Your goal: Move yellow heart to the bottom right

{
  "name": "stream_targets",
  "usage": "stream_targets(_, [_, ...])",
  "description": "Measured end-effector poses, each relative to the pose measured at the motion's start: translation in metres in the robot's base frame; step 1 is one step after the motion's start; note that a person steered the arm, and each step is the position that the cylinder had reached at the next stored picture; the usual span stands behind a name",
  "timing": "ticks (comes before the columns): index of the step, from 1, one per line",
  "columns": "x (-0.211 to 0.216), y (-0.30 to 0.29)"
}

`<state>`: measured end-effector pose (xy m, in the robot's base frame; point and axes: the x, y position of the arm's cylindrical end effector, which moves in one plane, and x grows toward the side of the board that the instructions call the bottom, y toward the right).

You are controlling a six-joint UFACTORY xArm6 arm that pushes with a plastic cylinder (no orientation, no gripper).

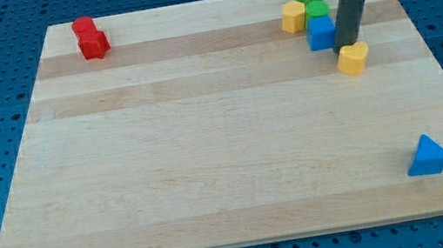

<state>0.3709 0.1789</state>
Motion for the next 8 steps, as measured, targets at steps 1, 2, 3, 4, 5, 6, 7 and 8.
stream_targets(1, [0.027,0.000])
stream_targets(2, [0.056,0.000])
stream_targets(3, [0.084,0.000])
stream_targets(4, [0.107,0.000])
stream_targets(5, [0.118,0.000])
stream_targets(6, [0.121,-0.001])
stream_targets(7, [0.121,-0.022])
stream_targets(8, [0.121,-0.045])
